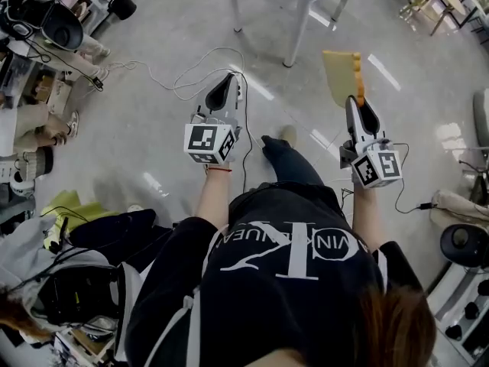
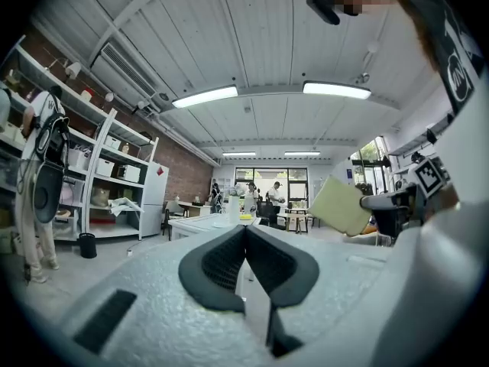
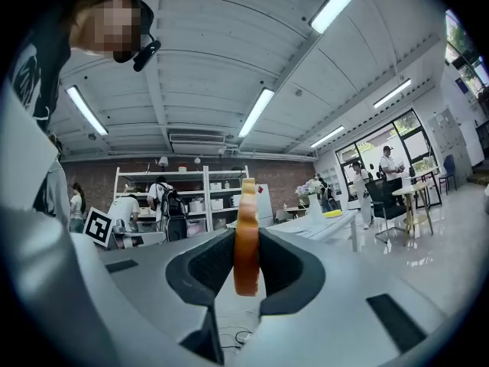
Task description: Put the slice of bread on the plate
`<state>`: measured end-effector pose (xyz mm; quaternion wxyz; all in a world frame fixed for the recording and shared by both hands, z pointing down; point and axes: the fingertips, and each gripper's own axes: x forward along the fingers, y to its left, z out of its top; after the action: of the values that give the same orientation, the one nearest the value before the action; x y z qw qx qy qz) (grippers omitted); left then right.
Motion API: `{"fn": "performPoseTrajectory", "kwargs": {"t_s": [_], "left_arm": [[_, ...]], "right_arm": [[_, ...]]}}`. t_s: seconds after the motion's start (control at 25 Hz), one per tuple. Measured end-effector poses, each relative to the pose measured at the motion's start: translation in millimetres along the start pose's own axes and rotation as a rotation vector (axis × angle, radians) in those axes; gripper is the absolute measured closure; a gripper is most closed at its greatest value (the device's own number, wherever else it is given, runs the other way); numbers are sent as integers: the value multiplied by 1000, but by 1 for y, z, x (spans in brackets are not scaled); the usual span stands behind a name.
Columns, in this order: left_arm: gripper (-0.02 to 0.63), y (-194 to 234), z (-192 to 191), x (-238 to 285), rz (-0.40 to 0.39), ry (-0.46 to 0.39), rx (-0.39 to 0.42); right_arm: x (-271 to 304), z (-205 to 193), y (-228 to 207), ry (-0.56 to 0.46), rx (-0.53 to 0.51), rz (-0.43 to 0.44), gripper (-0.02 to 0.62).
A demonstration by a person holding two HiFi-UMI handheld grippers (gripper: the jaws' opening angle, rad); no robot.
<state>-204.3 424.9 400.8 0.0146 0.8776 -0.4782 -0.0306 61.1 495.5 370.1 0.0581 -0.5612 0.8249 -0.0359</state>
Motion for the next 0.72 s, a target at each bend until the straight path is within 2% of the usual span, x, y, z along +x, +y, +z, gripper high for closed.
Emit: {"fn": "performPoseTrajectory", "kwargs": {"t_s": [0.28,0.48,0.72], "left_arm": [[597,28,-7,38,36,-1,-8],[595,57,-2,104,56,4,-26],[595,84,3,180,55,15,-29]], "right_arm": [[50,-13,-30,8,32,22,506],[118,-5,-67,-8,56,51,506],[187,-4,-111,32,69,60,506]]}}
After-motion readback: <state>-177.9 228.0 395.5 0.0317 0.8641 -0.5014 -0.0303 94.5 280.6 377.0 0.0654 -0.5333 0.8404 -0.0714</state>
